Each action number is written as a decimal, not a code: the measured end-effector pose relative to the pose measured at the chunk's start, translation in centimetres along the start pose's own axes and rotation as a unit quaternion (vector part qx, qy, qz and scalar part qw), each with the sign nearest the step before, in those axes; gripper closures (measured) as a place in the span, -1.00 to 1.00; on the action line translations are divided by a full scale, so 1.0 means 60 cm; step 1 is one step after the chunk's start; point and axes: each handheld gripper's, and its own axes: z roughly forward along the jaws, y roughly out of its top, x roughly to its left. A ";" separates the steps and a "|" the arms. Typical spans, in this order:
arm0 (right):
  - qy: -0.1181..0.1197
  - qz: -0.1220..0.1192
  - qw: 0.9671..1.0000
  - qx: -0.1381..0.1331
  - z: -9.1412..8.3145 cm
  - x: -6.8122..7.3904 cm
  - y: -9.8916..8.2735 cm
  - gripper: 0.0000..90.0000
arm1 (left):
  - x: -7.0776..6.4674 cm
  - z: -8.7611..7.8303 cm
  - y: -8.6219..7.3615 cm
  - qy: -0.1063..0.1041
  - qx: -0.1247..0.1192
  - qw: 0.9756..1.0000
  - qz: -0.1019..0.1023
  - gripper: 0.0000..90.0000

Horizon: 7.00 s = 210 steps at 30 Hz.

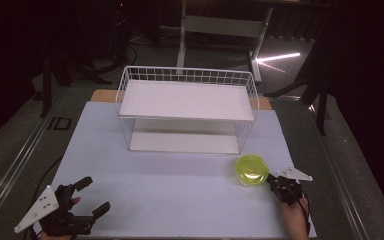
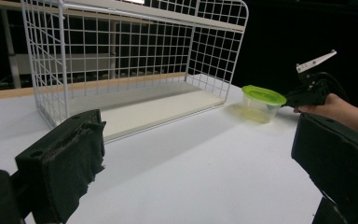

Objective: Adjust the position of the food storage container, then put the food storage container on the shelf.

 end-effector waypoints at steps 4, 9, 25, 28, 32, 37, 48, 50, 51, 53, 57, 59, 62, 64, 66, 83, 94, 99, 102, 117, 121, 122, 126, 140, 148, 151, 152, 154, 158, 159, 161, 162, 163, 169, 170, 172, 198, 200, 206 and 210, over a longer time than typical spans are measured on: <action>0.014 -0.003 1.000 0.000 0.003 0.013 0.004 1.00 | 0.000 -0.001 0.001 0.001 0.000 1.000 0.003 -0.92; 0.032 -0.008 0.999 0.000 0.005 0.028 0.010 1.00 | -0.001 -0.001 0.001 -0.001 0.001 1.000 0.002 -0.92; 0.087 -0.044 0.995 0.001 0.011 0.090 0.041 0.99 | -0.004 -0.002 0.002 -0.003 0.000 1.000 0.005 -0.92; 0.077 -0.042 0.996 -0.001 0.010 0.081 0.043 0.99 | -0.004 -0.002 0.002 -0.003 -0.001 1.000 0.007 -0.92; 0.063 -0.031 0.998 0.001 0.011 0.065 0.044 0.99 | -0.003 -0.002 0.002 -0.004 0.000 1.000 0.005 -0.92; 0.062 -0.027 0.998 0.001 0.017 0.064 0.041 0.99 | -0.003 -0.002 0.002 -0.002 0.000 1.000 0.006 -0.92; 0.094 -0.022 0.995 -0.003 0.029 0.091 0.055 1.00 | -0.003 -0.003 0.002 0.000 -0.001 1.000 0.007 -0.92; 0.100 -0.026 0.995 -0.002 0.032 0.099 0.056 1.00 | -0.003 -0.003 0.002 0.000 -0.002 1.000 0.007 -0.92; 0.103 -0.027 0.994 0.002 0.034 0.105 0.057 1.00 | -0.003 -0.003 0.002 0.000 -0.001 1.000 0.007 -0.92; 0.109 -0.027 0.994 0.002 0.037 0.112 0.058 1.00 | -0.003 -0.003 0.002 0.000 -0.001 1.000 0.006 -0.92; 0.118 -0.034 0.992 0.004 0.044 0.129 0.065 1.00 | -0.004 -0.003 0.002 -0.002 -0.001 1.000 0.006 -0.92; 0.122 -0.035 0.992 0.004 0.048 0.135 0.069 1.00 | -0.004 -0.002 0.002 -0.001 0.000 1.000 0.007 -0.92; 0.122 -0.042 0.992 0.008 0.057 0.144 0.072 1.00 | -0.004 -0.002 0.002 -0.002 0.000 1.000 0.006 -0.92; 0.119 -0.038 0.992 0.008 0.060 0.143 0.073 0.99 | -0.004 -0.003 0.002 -0.002 0.000 1.000 0.006 -0.92; 0.116 -0.034 0.993 0.009 0.060 0.139 0.073 1.00 | -0.003 -0.003 0.001 -0.001 0.000 1.000 0.006 -0.92; 0.134 -0.027 0.991 0.008 0.097 0.177 0.099 0.99 | -0.004 -0.001 0.000 -0.005 0.005 1.000 0.008 -0.92; 0.169 -0.046 0.985 0.006 0.121 0.234 0.120 0.99 | -0.006 -0.002 0.000 -0.008 0.010 1.000 0.008 -0.92; 0.174 -0.046 0.984 0.006 0.130 0.248 0.132 0.99 | -0.007 -0.002 0.001 -0.009 0.009 1.000 0.010 -0.92; 0.180 -0.045 0.983 0.007 0.138 0.260 0.137 0.99 | -0.007 -0.003 0.000 -0.009 0.009 1.000 0.008 -0.92; 0.188 -0.054 0.981 0.011 0.151 0.283 0.143 0.93 | -0.005 -0.003 -0.001 -0.012 0.014 1.000 0.005 -0.92; 0.184 -0.045 0.982 0.007 0.137 0.273 0.138 0.79 | -0.005 -0.001 -0.002 -0.015 0.015 1.000 0.002 -0.92; 0.185 -0.047 0.982 0.006 0.132 0.271 0.138 0.72 | -0.005 0.000 -0.003 -0.014 0.017 1.000 0.002 -0.92; 0.196 -0.070 0.978 -0.006 0.104 0.270 0.137 0.21 | -0.007 0.005 -0.004 -0.016 0.032 0.999 0.010 -0.92; 0.207 -0.101 0.972 -0.035 0.019 0.268 0.123 -0.68 | -0.026 0.034 -0.001 -0.070 0.088 0.994 0.007 -0.92; 0.209 -0.112 0.970 -0.045 -0.008 0.263 0.132 -0.50 | -0.030 0.055 0.013 -0.091 0.110 0.990 -0.005 -0.92; 0.225 -0.084 0.969 -0.051 -0.012 0.258 0.140 -0.51 | -0.024 0.065 0.021 -0.092 0.120 0.988 -0.016 -0.90; 0.236 -0.079 0.967 -0.053 -0.012 0.256 0.142 -0.51 | -0.019 0.073 0.025 -0.091 0.117 0.989 -0.017 -0.90; 0.243 -0.072 0.966 -0.056 -0.012 0.255 0.144 -0.51 | -0.013 0.082 0.029 -0.088 0.118 0.989 -0.023 -0.90; 0.235 -0.077 0.967 -0.057 -0.014 0.263 0.152 -0.64 | -0.005 0.103 0.037 -0.092 0.119 0.988 -0.023 -0.89; 0.222 -0.083 0.970 -0.054 -0.014 0.268 0.154 -0.68 | -0.003 0.111 0.040 -0.090 0.121 0.988 -0.025 -0.88; 0.212 -0.086 0.972 -0.050 -0.010 0.275 0.158 -0.69 | 0.001 0.124 0.044 -0.091 0.123 0.988 -0.032 -0.88; 0.209 -0.081 0.973 -0.051 -0.009 0.277 0.161 -0.72 | 0.003 0.130 0.047 -0.088 0.123 0.988 -0.032 -0.88; 0.200 -0.075 0.975 -0.054 -0.007 0.280 0.163 -0.73 | 0.004 0.136 0.049 -0.089 0.125 0.988 -0.031 -0.88; 0.208 -0.032 0.976 -0.057 0.010 0.284 0.180 -0.74 | 0.015 0.173 0.059 -0.092 0.136 0.986 -0.039 -0.84; 0.212 -0.026 0.975 -0.055 0.014 0.284 0.182 -0.74 | 0.017 0.179 0.059 -0.091 0.136 0.986 -0.042 -0.84; 0.210 -0.019 0.976 -0.055 0.017 0.283 0.185 -0.74 | 0.022 0.192 0.058 -0.088 0.141 0.985 -0.050 -0.83; 0.186 0.084 0.979 0.006 0.093 0.274 0.209 -0.05 | 0.054 0.330 0.023 -0.011 0.240 0.956 -0.171 -0.10; 0.186 0.089 0.978 0.011 0.096 0.273 0.208 0.01 | 0.053 0.335 0.021 -0.011 0.244 0.954 -0.175 0.02; 0.190 0.093 0.977 0.029 0.104 0.271 0.203 0.06 | 0.049 0.344 0.013 -0.018 0.262 0.948 -0.178 0.20; 0.188 0.102 0.976 0.041 0.108 0.270 0.199 0.14 | 0.048 0.346 0.009 -0.018 0.272 0.945 -0.184 0.34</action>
